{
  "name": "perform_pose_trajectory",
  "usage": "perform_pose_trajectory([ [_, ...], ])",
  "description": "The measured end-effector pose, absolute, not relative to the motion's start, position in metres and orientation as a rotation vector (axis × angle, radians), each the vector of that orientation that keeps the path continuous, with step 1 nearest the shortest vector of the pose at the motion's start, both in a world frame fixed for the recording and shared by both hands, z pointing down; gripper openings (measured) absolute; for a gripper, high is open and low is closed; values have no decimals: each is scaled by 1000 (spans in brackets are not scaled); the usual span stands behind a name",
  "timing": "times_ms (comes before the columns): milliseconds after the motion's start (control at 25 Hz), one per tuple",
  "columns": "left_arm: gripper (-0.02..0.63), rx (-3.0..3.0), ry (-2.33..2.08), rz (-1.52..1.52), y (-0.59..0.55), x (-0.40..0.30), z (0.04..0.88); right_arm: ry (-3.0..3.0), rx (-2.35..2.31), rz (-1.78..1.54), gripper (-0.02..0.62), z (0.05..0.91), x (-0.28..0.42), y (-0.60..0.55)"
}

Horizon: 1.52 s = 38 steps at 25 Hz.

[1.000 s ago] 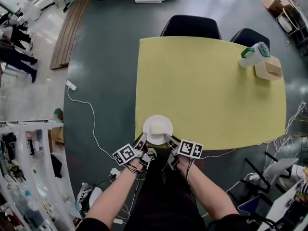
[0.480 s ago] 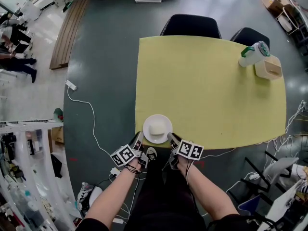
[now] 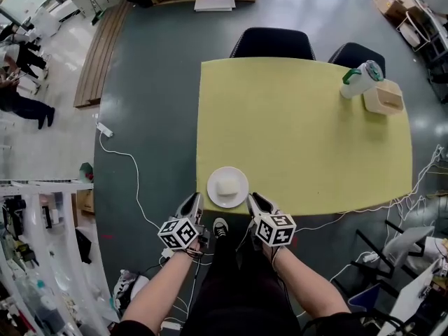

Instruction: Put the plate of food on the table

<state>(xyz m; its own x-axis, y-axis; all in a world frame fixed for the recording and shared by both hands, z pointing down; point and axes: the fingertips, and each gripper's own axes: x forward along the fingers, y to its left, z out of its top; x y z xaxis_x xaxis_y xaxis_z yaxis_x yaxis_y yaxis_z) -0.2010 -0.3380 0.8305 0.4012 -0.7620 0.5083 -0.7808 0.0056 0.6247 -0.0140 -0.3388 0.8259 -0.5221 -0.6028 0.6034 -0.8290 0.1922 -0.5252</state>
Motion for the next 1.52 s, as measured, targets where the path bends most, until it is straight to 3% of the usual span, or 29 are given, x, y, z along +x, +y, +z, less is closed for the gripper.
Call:
perform_pose_trajectory([
  [520, 28, 2074, -1433, 170, -331, -166, 711, -2431, 1285, 825, 61, 712, -13, -329],
  [1520, 12, 2319, -1430, 74, -276, -140, 536, -2577, 1351, 549, 60, 535, 5, -276],
])
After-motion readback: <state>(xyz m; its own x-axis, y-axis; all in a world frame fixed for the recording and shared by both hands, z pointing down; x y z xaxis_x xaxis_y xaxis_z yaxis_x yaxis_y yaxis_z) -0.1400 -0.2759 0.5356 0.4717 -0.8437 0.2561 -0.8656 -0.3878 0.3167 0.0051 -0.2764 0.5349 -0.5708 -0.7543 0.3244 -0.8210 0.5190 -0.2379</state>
